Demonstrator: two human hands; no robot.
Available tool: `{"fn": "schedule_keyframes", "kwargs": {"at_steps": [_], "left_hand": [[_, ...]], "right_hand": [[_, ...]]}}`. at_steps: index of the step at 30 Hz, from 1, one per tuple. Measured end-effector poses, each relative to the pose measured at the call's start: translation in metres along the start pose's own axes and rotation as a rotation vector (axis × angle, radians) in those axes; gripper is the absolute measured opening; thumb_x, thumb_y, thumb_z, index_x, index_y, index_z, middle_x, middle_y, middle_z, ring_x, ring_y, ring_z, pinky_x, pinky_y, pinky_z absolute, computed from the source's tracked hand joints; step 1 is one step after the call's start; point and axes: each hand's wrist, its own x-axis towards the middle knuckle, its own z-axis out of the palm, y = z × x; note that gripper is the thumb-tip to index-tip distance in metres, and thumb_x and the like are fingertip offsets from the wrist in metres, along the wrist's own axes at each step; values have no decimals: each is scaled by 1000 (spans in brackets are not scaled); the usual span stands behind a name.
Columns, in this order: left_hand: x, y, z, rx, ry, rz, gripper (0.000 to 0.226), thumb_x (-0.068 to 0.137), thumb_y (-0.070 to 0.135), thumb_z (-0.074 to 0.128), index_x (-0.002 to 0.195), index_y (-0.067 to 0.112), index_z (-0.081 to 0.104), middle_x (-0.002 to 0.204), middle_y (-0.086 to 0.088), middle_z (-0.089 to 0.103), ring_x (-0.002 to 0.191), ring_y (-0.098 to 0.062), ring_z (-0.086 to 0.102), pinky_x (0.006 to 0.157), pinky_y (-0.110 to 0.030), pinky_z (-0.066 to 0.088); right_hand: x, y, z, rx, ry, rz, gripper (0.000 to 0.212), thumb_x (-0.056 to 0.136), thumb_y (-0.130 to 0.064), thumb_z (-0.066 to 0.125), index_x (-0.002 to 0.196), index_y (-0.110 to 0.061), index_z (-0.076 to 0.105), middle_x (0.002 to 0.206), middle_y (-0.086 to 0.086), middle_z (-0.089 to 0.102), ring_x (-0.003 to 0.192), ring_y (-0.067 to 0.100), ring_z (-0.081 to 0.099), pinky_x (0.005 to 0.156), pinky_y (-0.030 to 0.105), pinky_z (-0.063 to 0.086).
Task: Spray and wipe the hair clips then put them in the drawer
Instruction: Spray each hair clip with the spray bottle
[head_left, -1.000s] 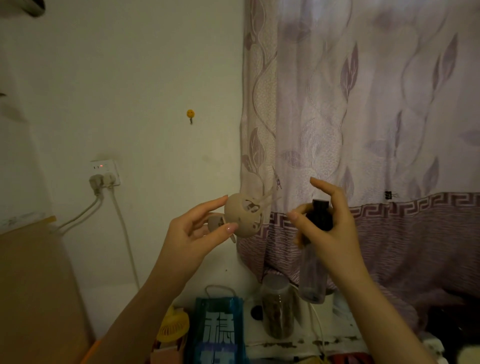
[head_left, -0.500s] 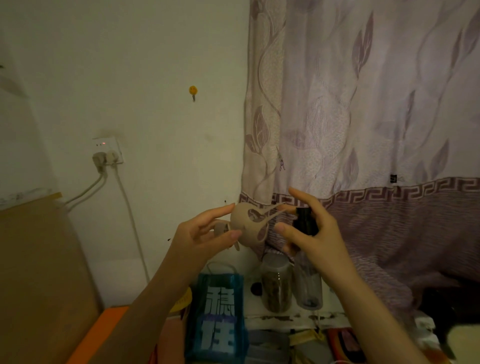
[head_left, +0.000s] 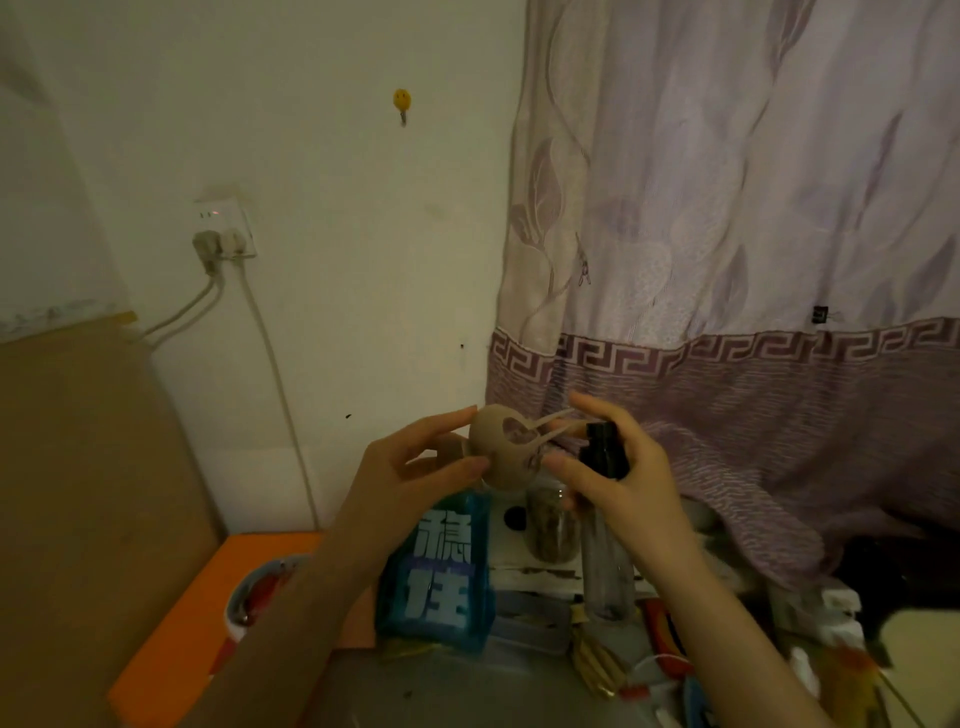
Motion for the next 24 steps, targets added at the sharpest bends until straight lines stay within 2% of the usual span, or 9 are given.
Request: {"fn": "schedule_keyframes", "kwargs": {"at_steps": [2, 6, 8, 10, 13, 16, 18, 22, 24], "left_hand": [[-6, -7, 1, -10, 14, -36, 45, 71, 25, 67, 115, 28, 61, 87, 3, 71, 86, -6, 69, 72, -13, 52], [-21, -23, 2, -21, 44, -125, 50, 68, 31, 68, 118, 28, 62, 91, 10, 72, 89, -4, 68, 69, -15, 54], [-29, -33, 4, -43, 75, -161, 47, 68, 30, 69, 114, 29, 63, 95, 7, 71, 91, -3, 67, 72, -16, 54], [-38, -44, 6, -51, 105, -188, 42, 68, 27, 70, 109, 30, 65, 96, 11, 72, 94, -4, 67, 75, -18, 55], [-53, -63, 7, -29, 142, -230, 41, 69, 27, 71, 110, 29, 66, 95, 14, 72, 93, -8, 68, 79, -24, 56], [-71, -83, 5, -5, 184, -305, 46, 68, 30, 72, 113, 28, 65, 96, 13, 72, 96, -7, 67, 78, -22, 55], [-86, -97, 5, -19, 216, -352, 43, 70, 25, 74, 112, 27, 66, 96, 12, 70, 95, -6, 67, 75, -19, 54], [-119, -123, 5, -16, 306, -456, 42, 75, 15, 76, 114, 25, 65, 99, 7, 70, 95, -5, 67, 78, -19, 55], [-137, -136, 5, -13, 350, -497, 40, 75, 12, 77, 110, 27, 65, 101, 5, 72, 95, -7, 67, 82, -23, 56]], "right_hand": [[-4, 8, 2, -4, -1, 30, 66, 62, -37, 76, 125, -28, 57, 103, -5, 68, 79, 12, 69, 54, 28, 57], [-13, 28, 7, -6, -9, 97, 70, 60, -42, 76, 126, -31, 55, 99, -9, 68, 67, 23, 68, 55, 37, 59], [-18, 40, 11, -6, -18, 129, 73, 57, -45, 75, 126, -32, 53, 103, -3, 67, 71, 18, 68, 53, 28, 56], [-25, 53, 16, 17, -40, 175, 70, 59, -42, 76, 123, -35, 52, 100, 7, 66, 63, 14, 66, 51, 22, 53], [-36, 76, 23, 25, -62, 238, 70, 62, -37, 77, 127, -31, 52, 97, -4, 68, 56, 16, 65, 51, 22, 52], [-49, 97, 32, 3, -89, 292, 75, 62, -40, 76, 131, -25, 51, 96, -18, 68, 57, 18, 66, 49, 21, 51], [-59, 110, 37, -15, -104, 321, 74, 62, -40, 77, 131, -26, 51, 96, -11, 70, 58, 19, 67, 50, 20, 51], [-79, 138, 52, -64, -175, 390, 65, 72, -33, 77, 130, -30, 49, 112, -4, 65, 84, 22, 67, 63, 28, 56], [-91, 151, 60, -73, -208, 430, 60, 75, -32, 76, 127, -33, 48, 113, -8, 63, 73, 17, 68, 59, 26, 55]]}}
